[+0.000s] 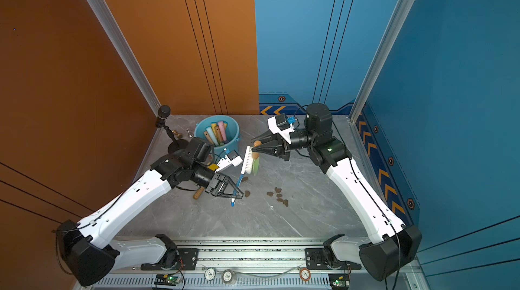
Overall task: Brush the soil off the hand trowel and place it into the bucket
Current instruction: Brush off the soil from the hand trowel.
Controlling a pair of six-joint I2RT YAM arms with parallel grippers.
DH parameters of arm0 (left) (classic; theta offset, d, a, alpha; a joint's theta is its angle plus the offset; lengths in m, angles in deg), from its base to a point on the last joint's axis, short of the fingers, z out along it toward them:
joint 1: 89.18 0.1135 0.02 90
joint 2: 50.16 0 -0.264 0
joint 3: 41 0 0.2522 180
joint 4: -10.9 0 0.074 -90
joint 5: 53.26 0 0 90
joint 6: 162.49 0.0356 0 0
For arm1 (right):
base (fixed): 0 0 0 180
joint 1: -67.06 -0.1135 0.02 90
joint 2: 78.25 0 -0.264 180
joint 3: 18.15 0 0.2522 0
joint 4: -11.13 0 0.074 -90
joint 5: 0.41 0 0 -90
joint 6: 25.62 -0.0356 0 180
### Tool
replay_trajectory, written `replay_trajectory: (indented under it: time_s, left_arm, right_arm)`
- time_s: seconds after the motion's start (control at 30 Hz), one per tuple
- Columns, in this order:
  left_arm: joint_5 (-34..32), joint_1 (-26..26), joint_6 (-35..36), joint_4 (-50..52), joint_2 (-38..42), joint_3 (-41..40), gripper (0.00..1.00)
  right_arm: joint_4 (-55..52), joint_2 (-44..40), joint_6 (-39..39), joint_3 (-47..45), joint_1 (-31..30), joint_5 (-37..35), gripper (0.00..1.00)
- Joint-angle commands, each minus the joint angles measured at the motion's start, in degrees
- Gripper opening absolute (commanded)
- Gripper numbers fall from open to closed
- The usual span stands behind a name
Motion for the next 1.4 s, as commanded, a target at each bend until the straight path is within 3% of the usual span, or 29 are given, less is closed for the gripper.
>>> replay_trajectory:
  time_s: [0.0,0.27,0.4,0.53,0.63,0.8,0.93,1.13,1.23,1.37]
  left_arm:
    - [0.25,-2.14,3.2,-0.35,-2.71,-2.99,0.0]
    - [-4.24,-3.2,0.07,-4.88,-3.46,-6.49,0.0]
    - [-6.16,1.38,-4.94,-8.01,1.46,-6.54,0.0]
    - [-3.19,4.51,-11.09,-15.01,6.05,-6.23,0.0]
    - [-2.52,2.48,-11.51,-15.14,6.22,-3.18,0.0]
    - [-5.61,-5.59,-12.19,-16.26,3.57,-2.34,0.0]
    - [-9.8,-10.16,-19.06,-25.34,0.08,-8.19,0.0]
    - [-11.51,-9.8,-29.15,-42.03,-1.94,-18.42,0.0]
    - [-13.98,-6.52,-29.8,-39.14,-0.06,-20.59,0.0]
    - [-24.63,4.14,-22.12,-17.39,6.84,-18.81,0.0]
  right_arm:
    - [3.71,-1.27,-0.67,1.85,-1.7,-1.33,0.02]
    - [11.0,-1.23,-5.52,2.84,-3.28,-4.17,0.01]
    - [11.09,-0.82,-5.97,3.33,-3.46,-4.59,0.01]
    - [11.43,-0.5,-5.99,3.55,-4.1,-4.63,0.01]
    - [12.01,0.15,-6.07,4.03,-5.07,-4.9,0.01]
    - [13.04,1.3,-5.96,5.43,-6.65,-6.17,0.01]
    - [14.08,2.44,-6.47,7.2,-6.93,-7.2,0.0]
    - [15.17,4.07,-7.11,9.26,-7.06,-10.05,0.0]
    - [16.95,4.86,-7.81,9.06,-7.69,-16.23,0.02]
    - [23.79,7.63,-9.78,7.86,-9.7,-30.9,0.01]
